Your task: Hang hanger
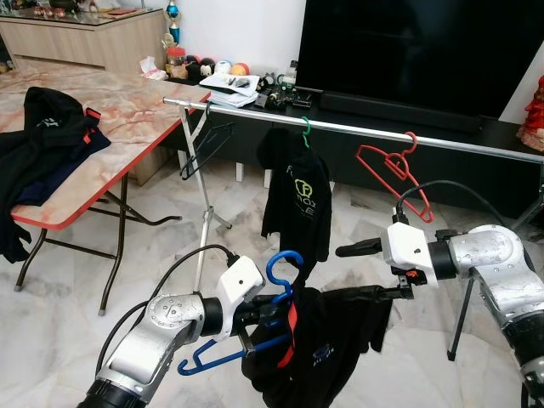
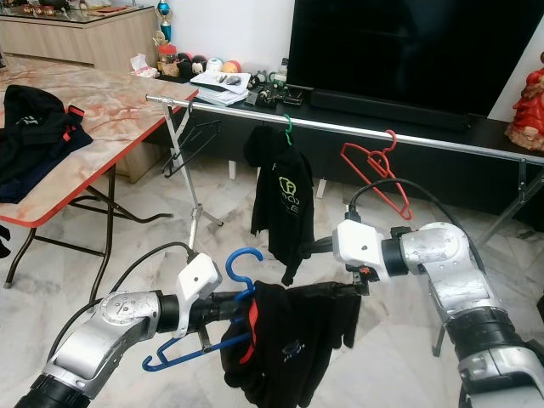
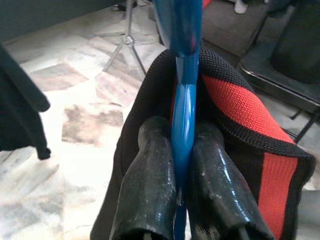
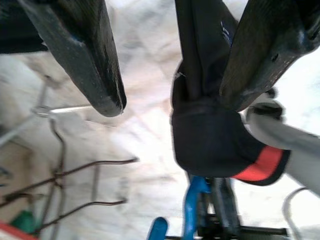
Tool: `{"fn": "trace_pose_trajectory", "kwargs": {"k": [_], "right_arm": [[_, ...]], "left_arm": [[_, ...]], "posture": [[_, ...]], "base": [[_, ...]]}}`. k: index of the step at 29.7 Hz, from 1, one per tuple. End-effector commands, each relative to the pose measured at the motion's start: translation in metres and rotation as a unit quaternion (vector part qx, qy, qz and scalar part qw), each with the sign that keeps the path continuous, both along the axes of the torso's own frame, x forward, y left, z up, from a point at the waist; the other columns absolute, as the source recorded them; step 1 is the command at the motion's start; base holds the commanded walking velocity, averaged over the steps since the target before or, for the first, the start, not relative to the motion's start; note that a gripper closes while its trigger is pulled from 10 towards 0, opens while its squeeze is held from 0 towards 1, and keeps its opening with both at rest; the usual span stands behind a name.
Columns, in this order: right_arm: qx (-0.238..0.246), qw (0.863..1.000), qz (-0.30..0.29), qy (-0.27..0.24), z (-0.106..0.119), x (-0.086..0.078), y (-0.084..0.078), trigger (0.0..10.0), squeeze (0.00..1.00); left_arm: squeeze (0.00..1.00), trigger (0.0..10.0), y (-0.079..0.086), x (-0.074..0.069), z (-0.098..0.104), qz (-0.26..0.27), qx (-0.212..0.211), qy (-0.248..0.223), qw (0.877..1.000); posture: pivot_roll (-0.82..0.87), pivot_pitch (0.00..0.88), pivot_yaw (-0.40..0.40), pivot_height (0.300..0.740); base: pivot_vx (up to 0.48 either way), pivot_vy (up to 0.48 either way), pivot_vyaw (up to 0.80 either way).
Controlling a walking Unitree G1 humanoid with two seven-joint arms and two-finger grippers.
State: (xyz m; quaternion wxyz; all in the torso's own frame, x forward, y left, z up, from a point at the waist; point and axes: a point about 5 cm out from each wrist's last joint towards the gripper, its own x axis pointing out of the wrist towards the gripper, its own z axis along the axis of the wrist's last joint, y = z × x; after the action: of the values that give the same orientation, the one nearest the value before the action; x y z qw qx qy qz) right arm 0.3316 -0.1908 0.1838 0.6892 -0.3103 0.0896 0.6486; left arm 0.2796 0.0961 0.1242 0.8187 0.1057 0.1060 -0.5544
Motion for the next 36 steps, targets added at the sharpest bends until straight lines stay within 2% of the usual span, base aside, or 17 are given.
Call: {"fn": "trace_pose_trajectory", "kwargs": {"k": [1,7,12,24,36], "right_arm": [[-0.006,1.0,0.022,0.002,0.003,0.001,0.003,10.0,0.0],[-0.022,0.997,0.066,0.042,-0.007,-0.005,0.006,10.0,0.0],[-0.027,0.995,0.075,0.058,-0.014,-0.007,0.005,10.0,0.0],[-0.024,0.996,0.073,0.052,-0.029,-0.005,0.019,10.0,0.0],[-0.063,0.991,0.09,0.078,-0.046,-0.011,0.02,10.0,0.0]], "left_arm": [[0.0,10.0,-0.006,-0.002,0.012,-0.024,-0.005,-0.041,0.999],[0.0,10.0,-0.009,-0.002,0.013,-0.038,0.001,-0.051,0.998],[0.0,10.0,-0.011,-0.002,0.012,-0.042,0.002,-0.053,0.998],[0.0,10.0,-0.019,-0.008,0.013,-0.07,0.003,-0.053,0.996],[0.0,10.0,-0.025,-0.011,0.016,-0.085,0.001,-0.059,0.995]], "posture": [[0.12,0.0,-0.095,0.74],[0.13,0.0,-0.094,0.74],[0.13,0.0,-0.093,0.74],[0.13,0.0,-0.094,0.74],[0.15,0.0,-0.1,0.74]], "base": [[0.0,0.0,0.0],[0.0,0.0,0.0],[0.0,0.0,0.0],[0.0,0.0,0.0],[0.0,0.0,0.0]]}}
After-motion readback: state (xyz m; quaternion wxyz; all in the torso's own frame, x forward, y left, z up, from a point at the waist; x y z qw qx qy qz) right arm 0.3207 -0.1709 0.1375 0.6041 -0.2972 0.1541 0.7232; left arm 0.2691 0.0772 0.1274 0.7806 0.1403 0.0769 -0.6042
